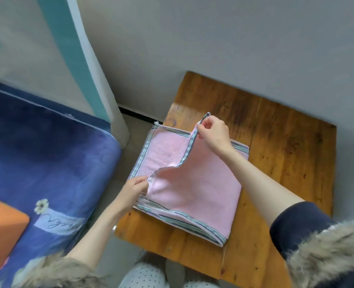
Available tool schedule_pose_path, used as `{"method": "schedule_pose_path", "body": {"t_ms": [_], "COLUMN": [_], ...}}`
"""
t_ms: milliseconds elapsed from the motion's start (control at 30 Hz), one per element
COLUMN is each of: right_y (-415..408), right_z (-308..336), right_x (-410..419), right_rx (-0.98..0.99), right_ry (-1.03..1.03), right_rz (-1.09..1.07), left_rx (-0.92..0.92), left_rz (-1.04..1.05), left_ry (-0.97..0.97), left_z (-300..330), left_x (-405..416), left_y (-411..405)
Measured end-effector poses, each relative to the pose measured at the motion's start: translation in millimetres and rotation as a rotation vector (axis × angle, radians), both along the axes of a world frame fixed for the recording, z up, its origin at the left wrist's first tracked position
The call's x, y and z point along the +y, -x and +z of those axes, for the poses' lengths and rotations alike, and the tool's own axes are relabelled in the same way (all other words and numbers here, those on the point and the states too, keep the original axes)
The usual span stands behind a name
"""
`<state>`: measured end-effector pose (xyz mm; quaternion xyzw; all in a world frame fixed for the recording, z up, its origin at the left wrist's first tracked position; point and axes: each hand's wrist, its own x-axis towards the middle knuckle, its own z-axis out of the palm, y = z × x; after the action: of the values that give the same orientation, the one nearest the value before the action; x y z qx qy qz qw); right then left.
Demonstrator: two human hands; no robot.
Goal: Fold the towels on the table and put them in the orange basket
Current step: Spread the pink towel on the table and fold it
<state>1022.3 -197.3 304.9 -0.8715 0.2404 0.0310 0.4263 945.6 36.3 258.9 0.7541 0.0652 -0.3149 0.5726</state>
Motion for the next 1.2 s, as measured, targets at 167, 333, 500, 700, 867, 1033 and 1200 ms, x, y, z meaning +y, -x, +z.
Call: {"method": "schedule_pose_path", "body": {"t_ms": [167,333,500,700,867,1033,1200], "right_y": [-12.3,8.2,43.8,76.4,122.9,193.2,260.8], "right_z": [-32.0,-74.2,-118.1,-125.6,-121.4,-118.4,-108.9], "right_x": [23.5,4.6,-38.4,-58.9,-82.8,-113.1,-127.2], "right_rx": [0.097,0.346,0.552,0.594,0.654,0.689,0.738], "right_ry": [-0.028,0.221,0.474,0.495,0.405,0.380,0.300], "right_rz": [0.085,0.282,0.506,0.564,0.314,0.150,-0.029], "left_rx": [0.005,0.001,-0.051,-0.128,-0.173,-0.249,-0.278], "left_rz": [0.079,0.027,0.012,-0.134,-0.301,-0.539,-0.752], "left_ry": [-0.311,-0.425,-0.523,-0.555,-0.542,-0.502,-0.465], "left_z": [-39.4,-62.5,-68.8,-80.8,-78.7,-75.1,-74.2], "left_x": [23.4,19.8,5.3,-13.7,-47.2,-98.4,-159.0], "left_y": [7.4,7.6,8.8,4.6,-8.5,-15.1,-8.7]}}
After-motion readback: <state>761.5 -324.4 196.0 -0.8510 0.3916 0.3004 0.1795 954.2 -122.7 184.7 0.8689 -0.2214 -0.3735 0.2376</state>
